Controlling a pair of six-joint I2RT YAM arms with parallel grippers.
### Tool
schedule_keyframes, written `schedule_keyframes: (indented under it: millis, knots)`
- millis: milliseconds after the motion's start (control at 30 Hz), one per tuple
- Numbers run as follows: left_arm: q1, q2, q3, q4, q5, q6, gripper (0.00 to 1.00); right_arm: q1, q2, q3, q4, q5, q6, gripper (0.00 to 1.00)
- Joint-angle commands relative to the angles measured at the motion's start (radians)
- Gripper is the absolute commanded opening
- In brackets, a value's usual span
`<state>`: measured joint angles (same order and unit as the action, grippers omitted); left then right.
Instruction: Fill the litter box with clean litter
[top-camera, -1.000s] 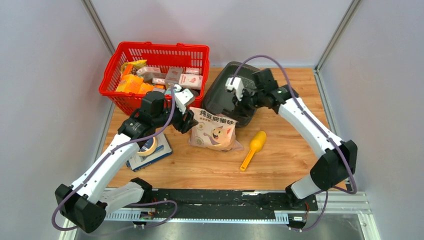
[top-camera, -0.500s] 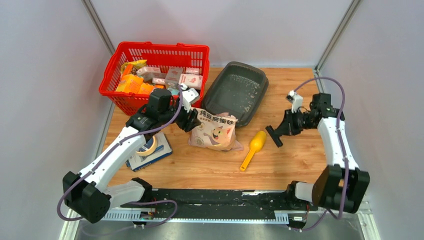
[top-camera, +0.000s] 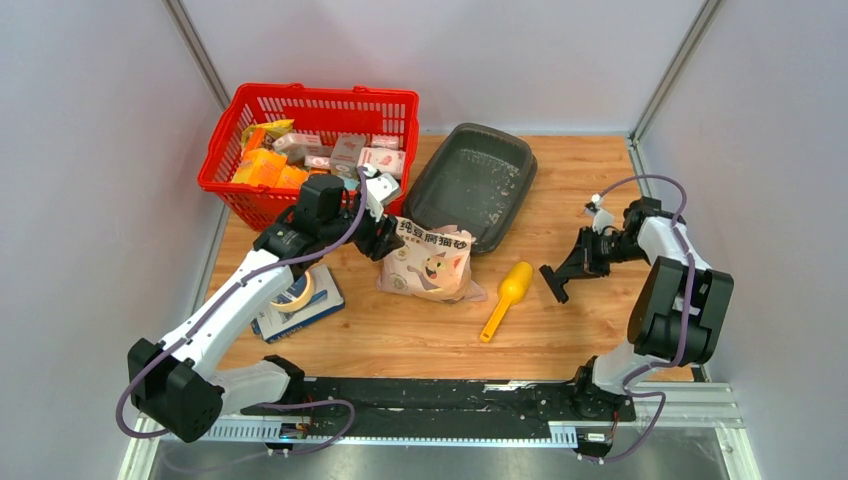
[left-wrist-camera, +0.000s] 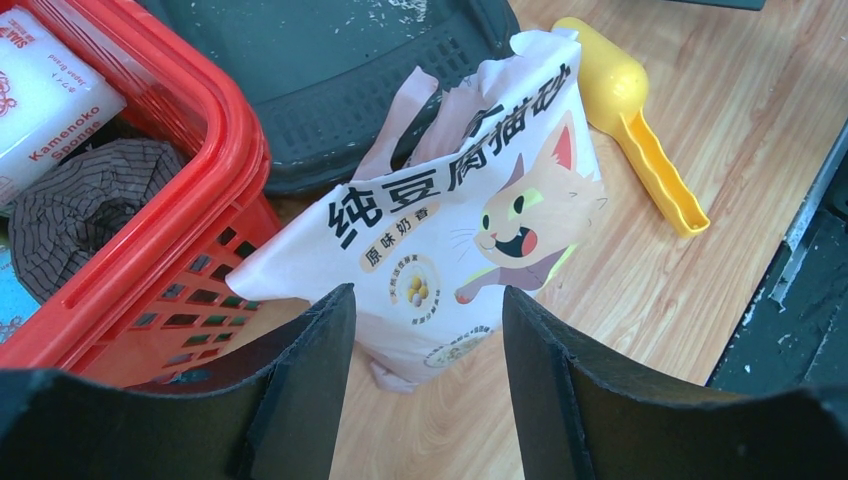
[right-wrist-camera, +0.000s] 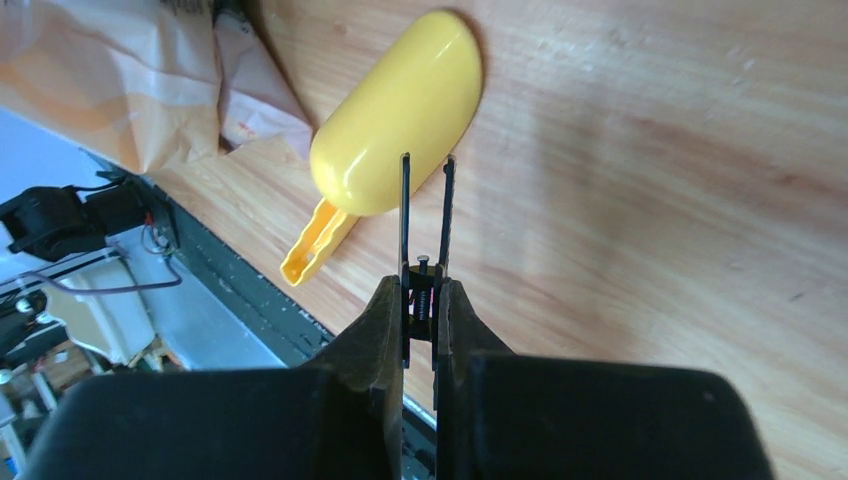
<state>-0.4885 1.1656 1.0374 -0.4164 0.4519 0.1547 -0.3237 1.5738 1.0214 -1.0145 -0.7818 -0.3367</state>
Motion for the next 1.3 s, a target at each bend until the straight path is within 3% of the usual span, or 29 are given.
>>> schedule_keyframes:
  millis: [0, 200, 300, 400, 433, 567, 700, 733, 867, 1000, 1267]
  knots:
    - [0.005, -0.015, 0.038, 0.007, 0.013, 0.012, 0.64, 0.005, 0.034, 0.049, 0.094, 0.058, 0.011, 0.02]
    - [0.005, -0.004, 0.050, -0.009, 0.005, 0.028, 0.64, 0.003, 0.104, 0.028, 0.116, 0.131, -0.050, 0.04]
    - [0.005, -0.001, 0.050, -0.005, -0.010, 0.020, 0.64, 0.000, 0.130, 0.037, 0.113, 0.173, -0.064, 0.18]
    - [0.005, -0.007, 0.055, -0.015, -0.031, 0.014, 0.64, -0.011, 0.140, 0.092, 0.097, 0.199, -0.073, 0.40]
    - [0.005, -0.012, 0.058, -0.022, -0.039, 0.011, 0.64, -0.015, 0.135, 0.112, 0.096, 0.207, -0.073, 0.53]
    - [0.011, -0.061, 0.049, -0.059, -0.102, 0.006, 0.67, -0.009, 0.086, 0.232, 0.056, 0.185, -0.105, 0.67]
    - [0.054, -0.107, 0.015, -0.071, -0.142, -0.061, 0.71, 0.080, 0.006, 0.296, -0.010, 0.098, -0.185, 0.74]
    - [0.079, -0.112, 0.009, -0.076, -0.156, -0.087, 0.74, 0.150, -0.029, 0.310, -0.012, 0.064, -0.211, 0.78]
    - [0.131, -0.119, -0.011, -0.114, -0.199, -0.217, 0.77, 0.378, -0.058, 0.347, 0.039, -0.002, -0.206, 0.81]
    - [0.151, -0.136, -0.042, -0.113, -0.202, -0.230, 0.78, 0.610, -0.014, 0.367, 0.153, 0.033, -0.168, 0.82]
    - [0.180, -0.152, -0.060, -0.165, -0.128, -0.176, 0.74, 0.785, 0.112, 0.424, 0.321, 0.121, -0.142, 0.81]
